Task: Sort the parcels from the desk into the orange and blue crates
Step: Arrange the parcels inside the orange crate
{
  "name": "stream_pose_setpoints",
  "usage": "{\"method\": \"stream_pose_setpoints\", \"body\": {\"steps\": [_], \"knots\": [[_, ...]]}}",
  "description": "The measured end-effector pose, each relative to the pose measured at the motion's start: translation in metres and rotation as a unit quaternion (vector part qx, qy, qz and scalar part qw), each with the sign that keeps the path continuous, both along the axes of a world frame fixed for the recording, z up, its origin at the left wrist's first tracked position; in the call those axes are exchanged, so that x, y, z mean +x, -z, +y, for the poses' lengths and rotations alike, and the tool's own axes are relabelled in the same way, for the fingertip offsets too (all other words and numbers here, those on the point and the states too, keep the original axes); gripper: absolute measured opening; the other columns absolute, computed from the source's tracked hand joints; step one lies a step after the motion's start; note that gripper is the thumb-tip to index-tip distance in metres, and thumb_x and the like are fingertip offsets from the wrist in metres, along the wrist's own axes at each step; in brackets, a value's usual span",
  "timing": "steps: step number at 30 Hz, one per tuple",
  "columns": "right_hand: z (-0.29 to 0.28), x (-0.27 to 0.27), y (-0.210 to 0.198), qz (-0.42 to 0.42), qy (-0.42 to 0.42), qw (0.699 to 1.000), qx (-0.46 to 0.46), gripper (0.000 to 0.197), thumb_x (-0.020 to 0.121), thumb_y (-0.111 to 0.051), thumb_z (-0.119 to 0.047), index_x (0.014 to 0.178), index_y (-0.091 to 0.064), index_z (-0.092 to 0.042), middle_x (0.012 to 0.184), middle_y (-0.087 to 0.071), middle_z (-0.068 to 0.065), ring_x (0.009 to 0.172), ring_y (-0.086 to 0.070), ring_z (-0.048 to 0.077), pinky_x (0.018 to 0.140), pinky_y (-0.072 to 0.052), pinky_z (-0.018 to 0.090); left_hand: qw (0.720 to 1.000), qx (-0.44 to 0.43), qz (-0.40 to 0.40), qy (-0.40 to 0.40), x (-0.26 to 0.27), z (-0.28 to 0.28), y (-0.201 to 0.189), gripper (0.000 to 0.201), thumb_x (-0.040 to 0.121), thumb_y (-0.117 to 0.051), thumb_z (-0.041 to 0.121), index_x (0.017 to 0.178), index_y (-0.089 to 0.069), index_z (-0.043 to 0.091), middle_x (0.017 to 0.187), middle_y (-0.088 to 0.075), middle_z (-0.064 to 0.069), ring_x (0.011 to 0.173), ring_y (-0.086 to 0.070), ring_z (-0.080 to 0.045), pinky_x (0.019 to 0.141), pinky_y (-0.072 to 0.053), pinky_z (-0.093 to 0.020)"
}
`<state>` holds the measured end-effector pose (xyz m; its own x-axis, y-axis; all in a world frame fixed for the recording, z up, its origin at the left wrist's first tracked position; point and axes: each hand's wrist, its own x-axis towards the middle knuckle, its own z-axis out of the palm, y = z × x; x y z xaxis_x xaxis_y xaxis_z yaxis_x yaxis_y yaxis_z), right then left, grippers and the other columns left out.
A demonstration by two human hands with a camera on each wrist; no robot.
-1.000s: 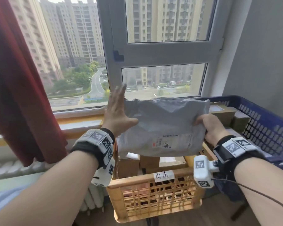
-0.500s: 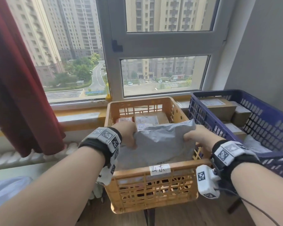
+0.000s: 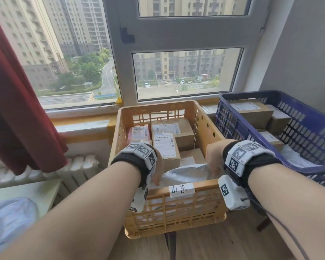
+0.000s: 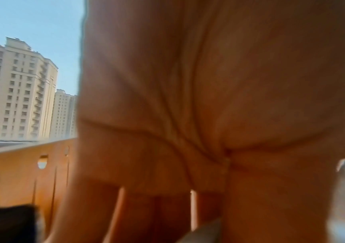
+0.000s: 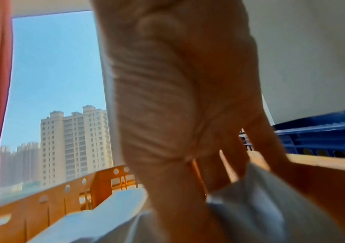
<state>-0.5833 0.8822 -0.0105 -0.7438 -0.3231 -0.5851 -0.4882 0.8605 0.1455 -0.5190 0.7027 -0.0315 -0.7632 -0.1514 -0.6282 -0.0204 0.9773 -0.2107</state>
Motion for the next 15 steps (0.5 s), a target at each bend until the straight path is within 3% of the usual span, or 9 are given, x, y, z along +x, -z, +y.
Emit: {"method": "stream_pose_setpoints", "body": {"steps": [3, 6, 8, 10, 12, 15], "knots": [[-0.013, 0.006, 0.017, -0.108, -0.005, 0.994, -0.002, 0.042, 0.096, -0.060, -0.035, 0.132, -0.058, -0.014, 0.123, -0.064, 0.006, 0.107, -0.062, 0.021, 0.089, -0.049, 0.033, 0.993, -0.019, -0.115, 0.009, -0.006, 0.010, 0.002, 0.042, 0.080, -0.063, 0.057, 0.085, -0.059, 0.015, 0.104, -0.065, -0.009, 0.103, -0.062, -0.029, 0.093, -0.047, -0.039], [-0.023, 0.013, 0.037, -0.129, -0.017, 0.991, 0.013, 0.041, 0.101, -0.054, -0.030, 0.135, -0.056, -0.008, 0.134, -0.059, 0.010, 0.097, -0.061, 0.022, 0.081, -0.048, 0.022, 0.992, -0.005, -0.123, -0.032, -0.008, 0.015, 0.002, 0.034, 0.092, -0.054, 0.050, 0.092, -0.061, 0.016, 0.101, -0.062, -0.005, 0.098, -0.061, -0.024, 0.094, -0.047, -0.039], [-0.026, 0.011, 0.044, -0.115, -0.014, 0.993, -0.020, 0.041, 0.098, -0.057, -0.029, 0.134, -0.058, -0.010, 0.136, -0.059, 0.012, 0.104, -0.063, 0.025, 0.086, -0.053, 0.025, 0.991, 0.000, -0.133, -0.025, -0.004, 0.017, 0.000, 0.031, 0.096, -0.050, 0.046, 0.097, -0.059, 0.016, 0.105, -0.062, -0.006, 0.102, -0.060, -0.026, 0.095, -0.047, -0.039], [-0.027, 0.009, 0.037, -0.118, -0.005, 0.992, -0.051, 0.043, 0.093, -0.063, -0.036, 0.131, -0.060, -0.016, 0.127, -0.064, 0.006, 0.113, -0.062, 0.025, 0.094, -0.051, 0.035, 0.992, 0.017, -0.124, -0.012, -0.004, 0.019, 0.000, 0.040, 0.097, -0.045, 0.048, 0.111, -0.057, 0.014, 0.097, -0.059, -0.007, 0.100, -0.059, -0.028, 0.098, -0.046, -0.042], [-0.027, 0.006, 0.025, -0.117, 0.007, 0.988, -0.100, 0.044, 0.089, -0.068, -0.043, 0.127, -0.062, -0.022, 0.109, -0.064, -0.003, 0.104, -0.061, 0.019, 0.088, -0.050, 0.033, 0.993, 0.025, -0.112, 0.007, -0.007, 0.020, 0.003, 0.050, 0.098, -0.040, 0.051, 0.121, -0.056, 0.009, 0.095, -0.056, -0.005, 0.095, -0.055, -0.025, 0.100, -0.045, -0.042], [-0.028, 0.003, 0.019, -0.109, 0.006, 0.980, -0.167, 0.038, 0.088, -0.070, -0.043, 0.121, -0.069, -0.025, 0.097, -0.062, -0.009, 0.088, -0.060, 0.010, 0.074, -0.048, 0.024, 0.995, 0.052, -0.084, -0.004, -0.005, 0.019, 0.000, 0.051, 0.100, -0.039, 0.048, 0.128, -0.052, 0.008, 0.118, -0.058, -0.010, 0.099, -0.051, -0.023, 0.095, -0.042, -0.037]]}}
